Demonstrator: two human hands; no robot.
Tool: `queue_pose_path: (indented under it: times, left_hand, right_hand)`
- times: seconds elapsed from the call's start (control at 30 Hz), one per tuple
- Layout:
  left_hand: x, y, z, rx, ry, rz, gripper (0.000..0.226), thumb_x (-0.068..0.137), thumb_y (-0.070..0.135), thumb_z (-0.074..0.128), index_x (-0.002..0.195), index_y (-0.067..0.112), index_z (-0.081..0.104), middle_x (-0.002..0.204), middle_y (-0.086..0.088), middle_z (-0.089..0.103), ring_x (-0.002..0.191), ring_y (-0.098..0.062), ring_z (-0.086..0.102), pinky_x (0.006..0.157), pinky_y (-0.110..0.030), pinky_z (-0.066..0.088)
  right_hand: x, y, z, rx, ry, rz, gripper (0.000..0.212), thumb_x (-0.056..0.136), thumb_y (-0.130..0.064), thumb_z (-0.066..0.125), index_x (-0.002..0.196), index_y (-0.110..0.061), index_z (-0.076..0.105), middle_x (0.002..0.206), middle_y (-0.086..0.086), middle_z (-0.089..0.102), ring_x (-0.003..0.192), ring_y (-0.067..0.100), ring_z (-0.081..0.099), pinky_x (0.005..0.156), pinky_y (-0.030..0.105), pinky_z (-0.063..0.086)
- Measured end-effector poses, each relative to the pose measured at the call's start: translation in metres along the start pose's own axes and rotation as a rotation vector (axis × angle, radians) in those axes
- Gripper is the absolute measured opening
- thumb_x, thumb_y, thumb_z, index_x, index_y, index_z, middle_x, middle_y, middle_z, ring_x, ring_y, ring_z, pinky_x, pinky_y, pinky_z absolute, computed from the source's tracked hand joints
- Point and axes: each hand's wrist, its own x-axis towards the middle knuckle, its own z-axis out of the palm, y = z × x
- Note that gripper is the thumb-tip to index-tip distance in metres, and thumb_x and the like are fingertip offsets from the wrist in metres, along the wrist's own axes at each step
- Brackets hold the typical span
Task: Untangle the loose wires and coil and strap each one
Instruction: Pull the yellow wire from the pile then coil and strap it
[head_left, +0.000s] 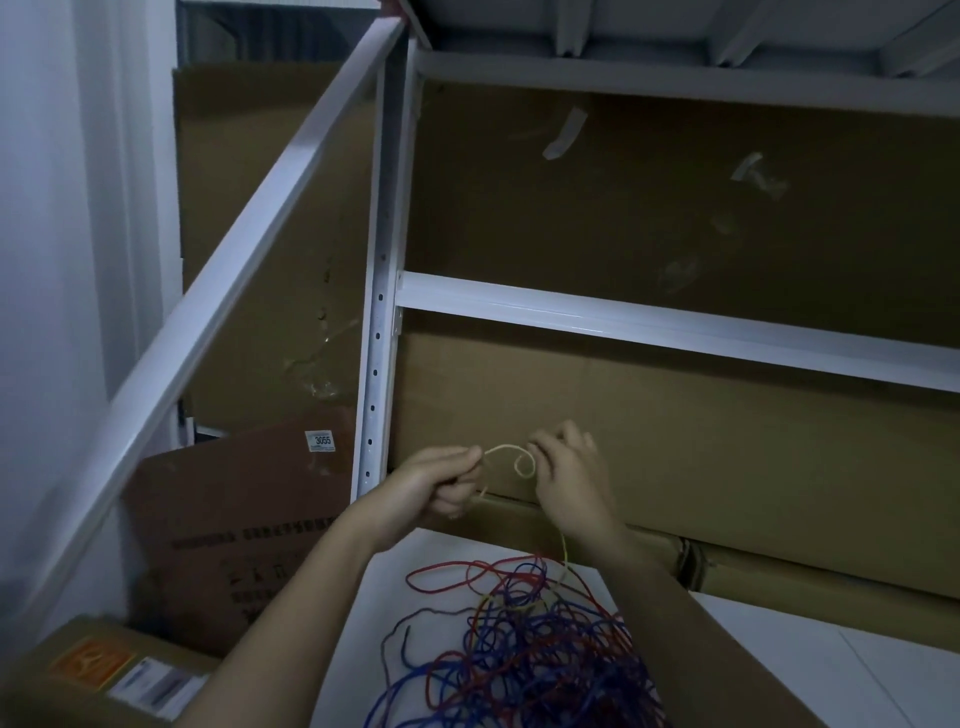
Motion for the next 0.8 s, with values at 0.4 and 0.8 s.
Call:
queue_pose_path:
  times: [0.4, 0.8]
  left_hand:
    - [0.036, -0.001, 0.036, -0.326, 0.388, 0.207, 0.029, 0.103, 0.024, 0.03, 0.082, 0.011, 0.044, 0.051, 0.004, 0.038, 0.036, -0.005, 0.026, 0.048, -0.022, 0.023]
    - [0.06, -0.008, 0.08, -0.464, 0.497, 0.285, 0.035, 0.105, 0.027, 0.027, 0.09, 0.006, 0.051, 0.047, 0.005, 0.036, 0.031, -0.003, 0.024, 0.045, -0.02, 0.022]
  right_hand:
    - [-0.026, 0.01, 0.008, 0.595, -0.463, 0.012, 0.075, 0.085, -0.078, 0.012, 0.054, -0.02, 0.048, 0.059, -0.005, 0.047, 0.067, 0.009, 0.051, 0.085, 0.032, 0.036]
    - [-0.014, 0.058, -0.021, 0.548, -0.168, 0.144, 0.029, 0.101, -0.032, 0.042, 0.12, -0.022, 0.061, 0.111, -0.006, 0.062, 0.102, 0.011, 0.057, 0.082, 0.024, 0.041]
